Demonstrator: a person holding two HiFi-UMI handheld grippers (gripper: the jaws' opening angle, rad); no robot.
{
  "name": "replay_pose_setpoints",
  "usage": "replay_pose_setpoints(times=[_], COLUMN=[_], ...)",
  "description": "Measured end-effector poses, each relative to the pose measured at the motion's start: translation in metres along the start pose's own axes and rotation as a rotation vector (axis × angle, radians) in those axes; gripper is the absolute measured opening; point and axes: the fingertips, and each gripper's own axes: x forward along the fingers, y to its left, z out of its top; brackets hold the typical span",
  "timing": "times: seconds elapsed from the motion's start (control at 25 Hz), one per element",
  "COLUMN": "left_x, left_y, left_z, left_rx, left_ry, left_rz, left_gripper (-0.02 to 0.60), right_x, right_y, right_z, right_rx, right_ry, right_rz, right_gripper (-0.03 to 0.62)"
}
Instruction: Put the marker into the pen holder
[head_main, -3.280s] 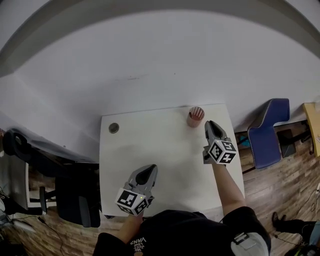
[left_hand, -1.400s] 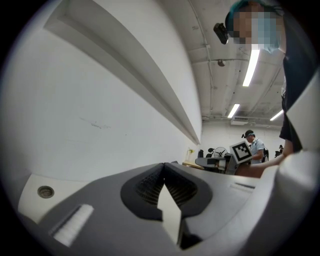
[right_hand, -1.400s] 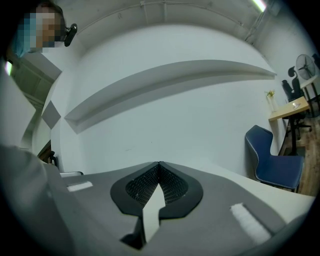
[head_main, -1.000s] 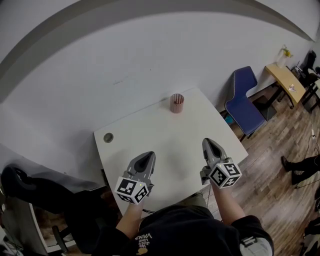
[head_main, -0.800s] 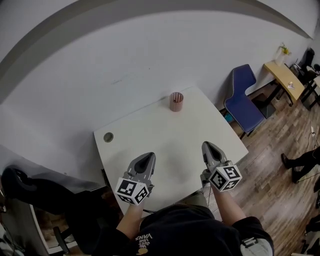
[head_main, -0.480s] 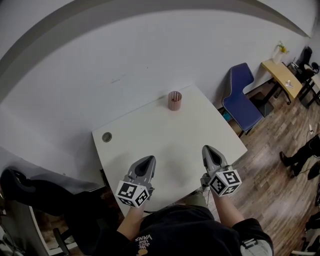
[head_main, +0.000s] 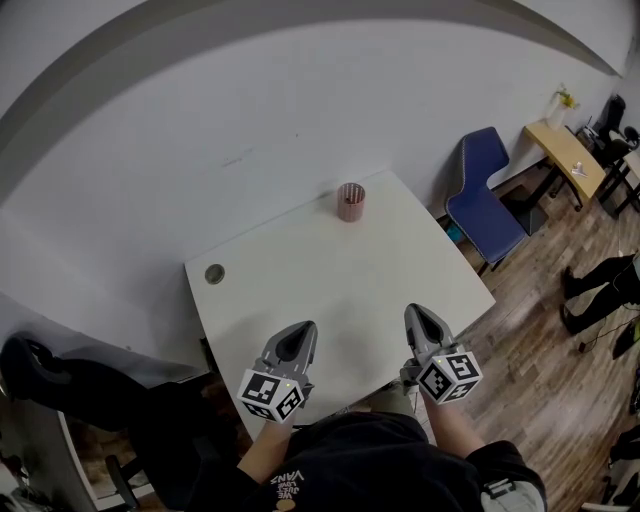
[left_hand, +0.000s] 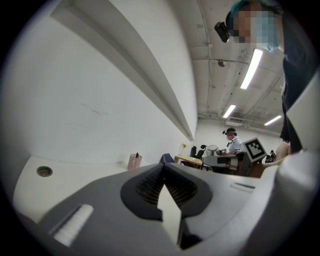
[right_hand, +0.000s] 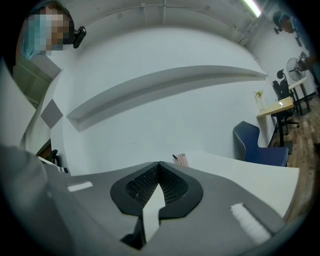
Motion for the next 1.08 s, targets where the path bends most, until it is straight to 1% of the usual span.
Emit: replay_pose_setpoints(times=[1.08], left_x=[0.008], left_y=[-0.001], left_z=[-0.005], left_rx=[-0.006], left_ry=[0.015], left_rz=[0.002], left_gripper=[0.052], right_x=[0.01], right_y=[0.0], right_z=[0.002], right_rx=[-0.011], right_ry=[0.018], right_rz=[0.02], right_gripper=[0.002])
